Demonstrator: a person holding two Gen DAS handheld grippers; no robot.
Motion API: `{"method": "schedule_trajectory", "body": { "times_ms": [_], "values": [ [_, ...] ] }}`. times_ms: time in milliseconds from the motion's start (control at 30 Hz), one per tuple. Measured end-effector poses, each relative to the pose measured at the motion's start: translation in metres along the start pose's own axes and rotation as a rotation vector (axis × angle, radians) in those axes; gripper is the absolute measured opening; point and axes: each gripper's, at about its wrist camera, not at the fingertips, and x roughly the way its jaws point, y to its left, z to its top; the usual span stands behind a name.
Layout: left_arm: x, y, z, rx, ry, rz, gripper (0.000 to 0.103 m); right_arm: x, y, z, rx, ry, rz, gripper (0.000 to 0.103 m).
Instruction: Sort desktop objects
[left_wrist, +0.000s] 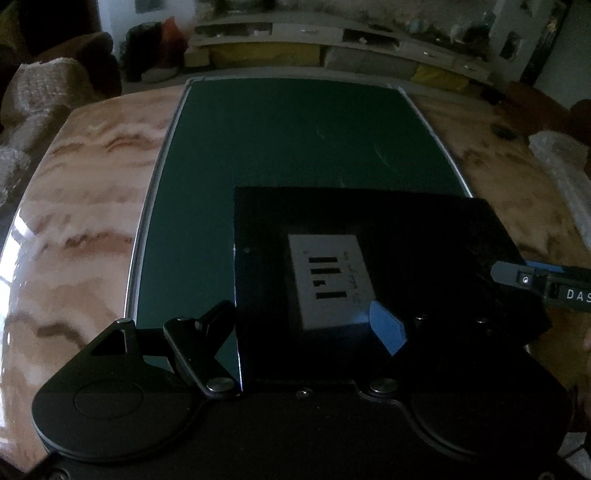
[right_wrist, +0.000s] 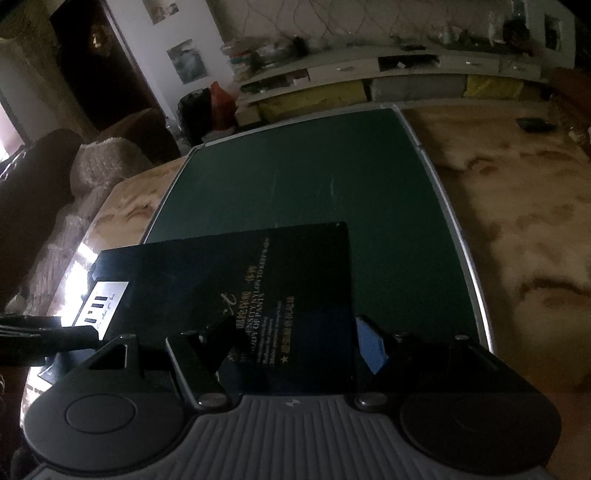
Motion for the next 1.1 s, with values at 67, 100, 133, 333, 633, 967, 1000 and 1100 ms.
{"method": "schedule_trajectory", "body": {
  "times_ms": [67,100,133,333,633,967,1000,1100],
  "values": [
    [-0.009,-0.004,-0.012,0.008,-0.002,0.002,0.080,-0.011,0.001,-0.012,0.000,0.000,-0.006,0.075],
    [-0.013,-0.007,-0.018,0.011,-0.003,0.003,0.080,-0.016,0.001,-0.018,0.002,-0.001,-0.008,0.075],
    [-0.016,-0.008,-0.024,0.014,-0.003,0.002,0.080,-0.020,0.002,-0.024,0.003,-0.001,-0.010,0.075],
    [-0.024,-0.013,-0.056,0.024,0.015,0.001,0.080,-0.031,0.002,-0.054,0.011,0.021,-0.028,0.075],
    [-0.023,-0.017,-0.091,0.038,0.046,0.016,0.080,-0.039,0.003,-0.092,0.007,0.055,-0.053,0.075],
    [-0.017,-0.019,-0.117,0.036,0.074,-0.035,0.081,-0.040,0.000,-0.119,0.012,0.095,-0.042,0.070],
    [-0.017,-0.019,-0.118,0.037,0.074,-0.048,0.081,-0.040,0.002,-0.121,0.016,0.101,-0.021,0.052],
    [-0.020,-0.027,-0.120,0.049,0.072,-0.064,0.081,-0.045,0.022,-0.121,-0.002,0.104,0.022,0.049]
  ]
}}
